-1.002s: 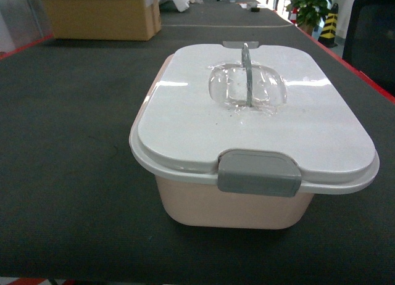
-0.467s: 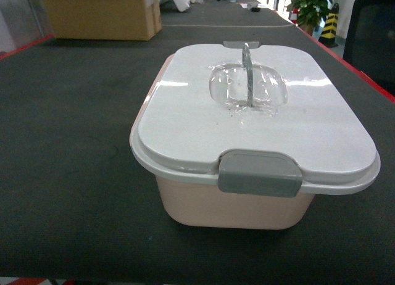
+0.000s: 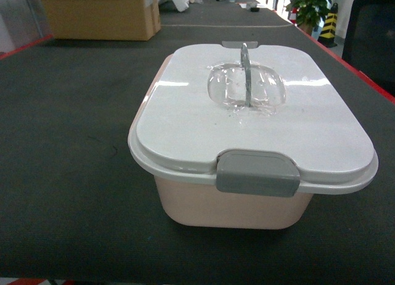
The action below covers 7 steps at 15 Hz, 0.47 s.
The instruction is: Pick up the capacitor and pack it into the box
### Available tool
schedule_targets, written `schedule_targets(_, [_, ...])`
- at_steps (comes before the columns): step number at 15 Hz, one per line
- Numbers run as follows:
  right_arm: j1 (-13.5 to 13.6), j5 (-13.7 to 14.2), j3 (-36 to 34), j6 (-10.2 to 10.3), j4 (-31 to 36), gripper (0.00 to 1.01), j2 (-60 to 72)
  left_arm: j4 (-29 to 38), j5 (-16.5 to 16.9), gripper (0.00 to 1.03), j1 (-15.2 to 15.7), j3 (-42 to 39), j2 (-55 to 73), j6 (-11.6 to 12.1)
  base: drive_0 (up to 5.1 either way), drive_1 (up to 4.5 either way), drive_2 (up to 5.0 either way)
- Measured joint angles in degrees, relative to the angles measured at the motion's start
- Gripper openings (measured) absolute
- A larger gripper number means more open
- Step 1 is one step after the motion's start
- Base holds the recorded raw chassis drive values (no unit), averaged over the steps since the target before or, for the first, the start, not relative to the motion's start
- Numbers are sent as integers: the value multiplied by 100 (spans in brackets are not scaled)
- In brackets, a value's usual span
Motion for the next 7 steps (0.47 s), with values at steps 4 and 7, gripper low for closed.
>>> schedule_targets(4, [0, 0, 0, 0, 0, 98, 0, -636, 0, 2, 0, 0, -638, 0, 0, 0, 0])
schedule_targets(7, [0, 0, 0, 2, 0, 98, 0, -1834, -7, 2, 0, 4, -1766, 0, 0, 0, 0])
